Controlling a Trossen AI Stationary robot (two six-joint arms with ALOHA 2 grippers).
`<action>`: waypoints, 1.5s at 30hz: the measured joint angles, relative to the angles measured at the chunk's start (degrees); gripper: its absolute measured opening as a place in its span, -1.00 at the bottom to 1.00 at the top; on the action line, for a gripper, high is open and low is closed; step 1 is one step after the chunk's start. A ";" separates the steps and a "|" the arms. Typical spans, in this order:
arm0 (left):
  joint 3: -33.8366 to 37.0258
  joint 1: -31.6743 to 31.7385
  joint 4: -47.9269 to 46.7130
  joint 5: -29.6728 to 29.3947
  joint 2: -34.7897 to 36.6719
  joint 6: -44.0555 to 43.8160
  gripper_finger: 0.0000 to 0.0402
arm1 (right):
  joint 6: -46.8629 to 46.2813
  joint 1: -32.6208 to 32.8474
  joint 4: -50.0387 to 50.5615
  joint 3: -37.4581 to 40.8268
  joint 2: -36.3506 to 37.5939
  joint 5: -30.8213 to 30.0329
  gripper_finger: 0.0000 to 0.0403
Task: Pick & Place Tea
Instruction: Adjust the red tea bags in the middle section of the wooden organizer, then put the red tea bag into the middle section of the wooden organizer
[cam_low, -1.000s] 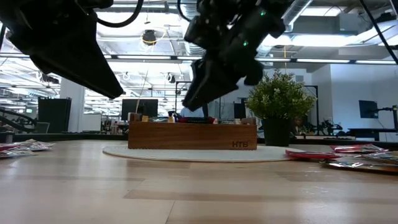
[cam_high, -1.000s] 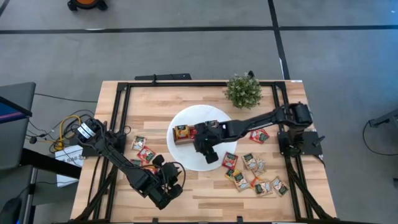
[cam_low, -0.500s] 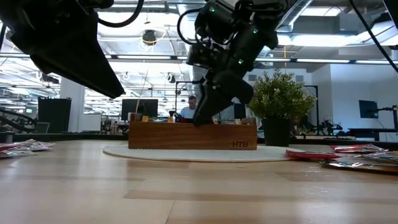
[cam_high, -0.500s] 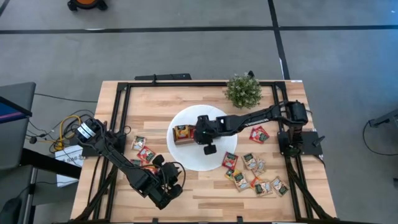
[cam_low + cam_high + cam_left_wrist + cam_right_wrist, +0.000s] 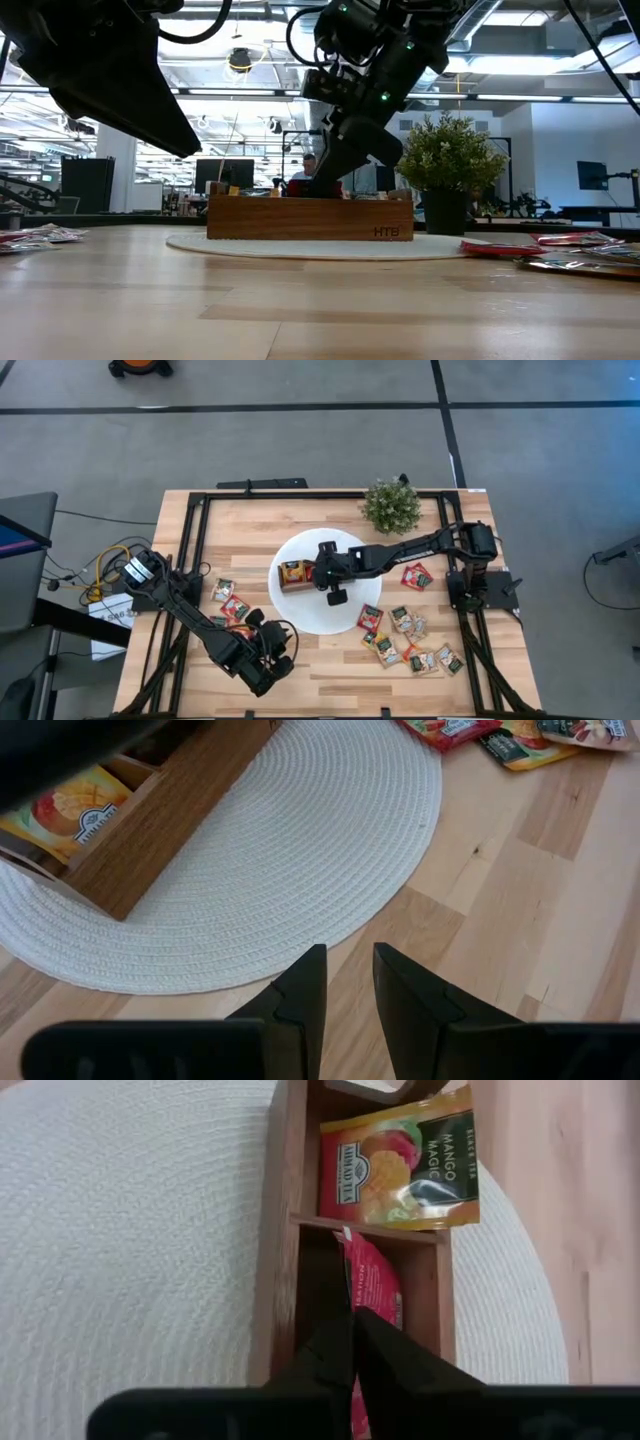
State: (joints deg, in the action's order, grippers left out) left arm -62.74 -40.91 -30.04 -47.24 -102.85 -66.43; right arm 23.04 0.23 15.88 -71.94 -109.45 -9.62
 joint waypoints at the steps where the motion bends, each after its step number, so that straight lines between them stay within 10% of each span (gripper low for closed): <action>1: 0.00 0.00 -0.01 0.00 0.00 0.00 -0.61 | -0.01 0.02 0.00 0.00 0.00 -0.19 -0.97; 19: 0.00 0.00 0.00 -0.03 0.00 0.00 -0.61 | -0.06 -4.45 -5.34 0.00 -0.04 -8.12 -0.95; 37: 0.00 0.00 -0.45 -0.01 0.00 0.00 -0.61 | 3.51 0.88 -5.36 0.02 4.14 -16.73 -0.19; 45: 0.00 -1.69 -4.90 2.43 0.00 -3.44 -0.61 | -4.87 10.05 -0.12 4.21 11.90 -6.64 -0.32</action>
State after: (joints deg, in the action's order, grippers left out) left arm -62.74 -42.60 -34.94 -44.81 -102.85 -69.88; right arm 18.17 10.28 15.76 -67.74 -97.55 -16.26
